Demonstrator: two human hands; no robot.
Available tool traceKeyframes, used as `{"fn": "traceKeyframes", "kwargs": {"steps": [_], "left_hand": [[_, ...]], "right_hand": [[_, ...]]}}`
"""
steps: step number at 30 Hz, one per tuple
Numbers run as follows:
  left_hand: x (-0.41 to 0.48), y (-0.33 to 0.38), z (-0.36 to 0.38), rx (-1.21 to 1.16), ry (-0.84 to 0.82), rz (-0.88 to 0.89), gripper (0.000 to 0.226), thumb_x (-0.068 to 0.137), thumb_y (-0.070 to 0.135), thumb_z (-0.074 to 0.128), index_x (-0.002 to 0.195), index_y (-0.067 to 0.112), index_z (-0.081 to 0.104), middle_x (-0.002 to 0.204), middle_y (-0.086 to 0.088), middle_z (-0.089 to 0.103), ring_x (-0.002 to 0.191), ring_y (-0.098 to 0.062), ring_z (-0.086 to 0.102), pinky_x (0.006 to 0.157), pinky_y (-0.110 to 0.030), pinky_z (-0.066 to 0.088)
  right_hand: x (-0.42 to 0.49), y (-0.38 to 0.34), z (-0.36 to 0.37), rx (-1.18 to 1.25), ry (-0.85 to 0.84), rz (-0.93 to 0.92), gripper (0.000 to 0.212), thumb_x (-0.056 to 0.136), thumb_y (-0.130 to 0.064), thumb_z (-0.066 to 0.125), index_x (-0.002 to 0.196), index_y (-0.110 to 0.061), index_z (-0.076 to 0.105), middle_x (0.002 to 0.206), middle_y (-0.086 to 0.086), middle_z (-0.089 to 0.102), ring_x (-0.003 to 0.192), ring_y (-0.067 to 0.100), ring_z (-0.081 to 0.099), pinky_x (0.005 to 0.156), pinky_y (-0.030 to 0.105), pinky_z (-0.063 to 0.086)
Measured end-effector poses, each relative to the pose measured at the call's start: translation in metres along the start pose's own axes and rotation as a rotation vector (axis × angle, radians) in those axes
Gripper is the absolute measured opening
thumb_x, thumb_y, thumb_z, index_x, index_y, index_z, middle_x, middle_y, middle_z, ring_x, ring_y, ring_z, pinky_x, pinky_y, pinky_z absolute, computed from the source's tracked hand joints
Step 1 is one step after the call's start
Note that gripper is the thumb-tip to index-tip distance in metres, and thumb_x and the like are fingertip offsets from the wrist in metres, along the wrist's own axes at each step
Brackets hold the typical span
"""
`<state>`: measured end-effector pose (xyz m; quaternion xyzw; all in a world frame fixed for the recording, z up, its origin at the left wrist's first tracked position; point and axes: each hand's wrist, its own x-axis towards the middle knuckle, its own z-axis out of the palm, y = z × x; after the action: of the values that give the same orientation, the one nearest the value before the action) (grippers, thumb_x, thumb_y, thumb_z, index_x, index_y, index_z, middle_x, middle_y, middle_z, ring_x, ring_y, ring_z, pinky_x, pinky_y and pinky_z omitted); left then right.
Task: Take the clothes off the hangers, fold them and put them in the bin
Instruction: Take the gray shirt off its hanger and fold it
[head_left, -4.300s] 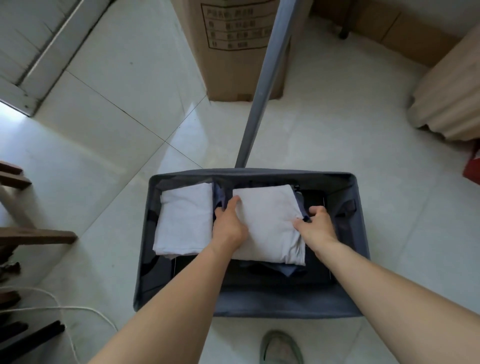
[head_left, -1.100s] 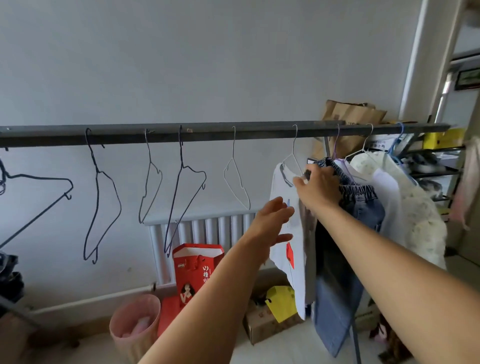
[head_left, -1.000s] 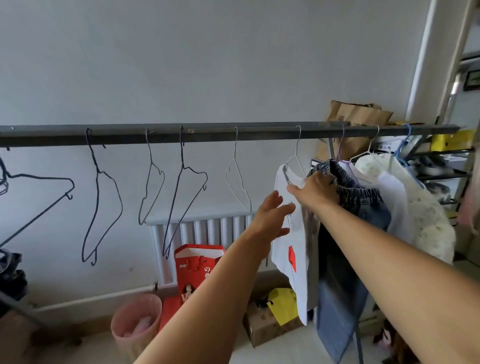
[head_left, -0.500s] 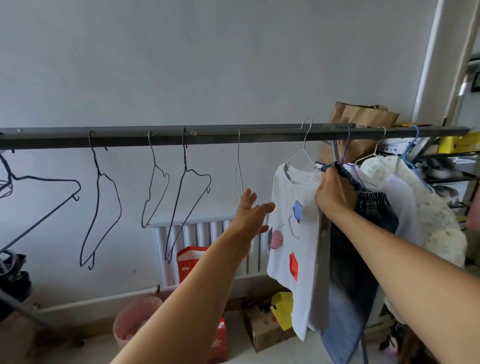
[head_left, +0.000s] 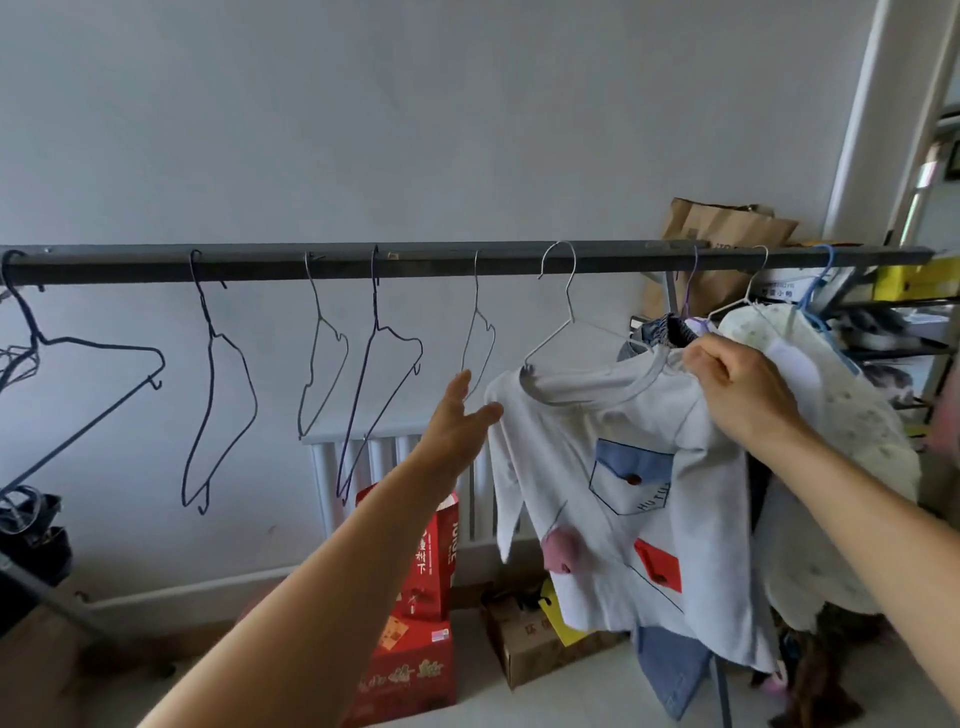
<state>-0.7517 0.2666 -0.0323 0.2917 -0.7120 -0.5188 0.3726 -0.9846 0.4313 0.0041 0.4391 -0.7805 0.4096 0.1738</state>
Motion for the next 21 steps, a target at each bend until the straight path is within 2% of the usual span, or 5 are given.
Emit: {"fn": "traceKeyframes", "kwargs": {"steps": [2, 6, 10, 16, 21], "left_hand": [[-0.003, -0.006, -0.005, 0.125, 0.006, 0.073, 0.058, 0.098, 0.013, 0.056, 0.151, 0.02, 0.033, 0.155, -0.004, 0.035, 0.142, -0.02, 0.033, 0.103, -0.024, 0.028], [-0.014, -0.013, -0.011, 0.187, -0.02, 0.118, 0.039, 0.096, 0.016, 0.06, 0.135, 0.016, 0.056, 0.125, -0.006, 0.063, 0.119, -0.02, 0.058, 0.098, -0.029, 0.045], [-0.028, -0.013, -0.024, 0.211, -0.087, 0.192, 0.012, 0.093, 0.011, 0.063, 0.095, 0.011, 0.074, 0.079, 0.002, 0.071, 0.073, -0.007, 0.062, 0.073, -0.027, 0.05], [-0.054, -0.002, -0.041, 0.241, -0.154, 0.206, 0.009, 0.089, 0.013, 0.067, 0.084, 0.013, 0.076, 0.077, -0.004, 0.071, 0.071, -0.012, 0.06, 0.066, -0.026, 0.049], [-0.066, 0.008, -0.05, 0.112, -0.046, 0.179, 0.007, 0.079, 0.017, 0.068, 0.074, 0.016, 0.074, 0.075, -0.015, 0.068, 0.067, -0.018, 0.06, 0.064, -0.029, 0.047]], "right_hand": [[-0.009, 0.009, -0.009, 0.105, -0.036, -0.062, 0.021, 0.099, -0.032, 0.046, 0.087, -0.027, 0.062, 0.078, -0.002, 0.063, 0.076, 0.02, 0.058, 0.073, 0.037, 0.047], [-0.034, 0.003, -0.024, 0.315, -0.129, -0.169, 0.02, 0.097, -0.026, 0.05, 0.083, -0.029, 0.063, 0.084, -0.012, 0.066, 0.076, -0.016, 0.058, 0.07, 0.002, 0.04], [-0.048, 0.008, -0.029, 0.385, -0.148, -0.23, 0.028, 0.09, -0.052, 0.046, 0.084, -0.031, 0.065, 0.081, -0.009, 0.069, 0.078, -0.011, 0.059, 0.074, 0.003, 0.041], [-0.056, 0.015, -0.03, 0.434, -0.165, -0.272, 0.048, 0.077, -0.08, 0.046, 0.088, -0.038, 0.067, 0.087, -0.008, 0.069, 0.079, -0.003, 0.06, 0.074, 0.006, 0.043], [-0.06, 0.01, -0.027, 0.416, -0.25, -0.326, 0.032, 0.089, -0.058, 0.052, 0.087, -0.03, 0.068, 0.082, -0.004, 0.069, 0.077, 0.003, 0.061, 0.072, 0.017, 0.045]]}}
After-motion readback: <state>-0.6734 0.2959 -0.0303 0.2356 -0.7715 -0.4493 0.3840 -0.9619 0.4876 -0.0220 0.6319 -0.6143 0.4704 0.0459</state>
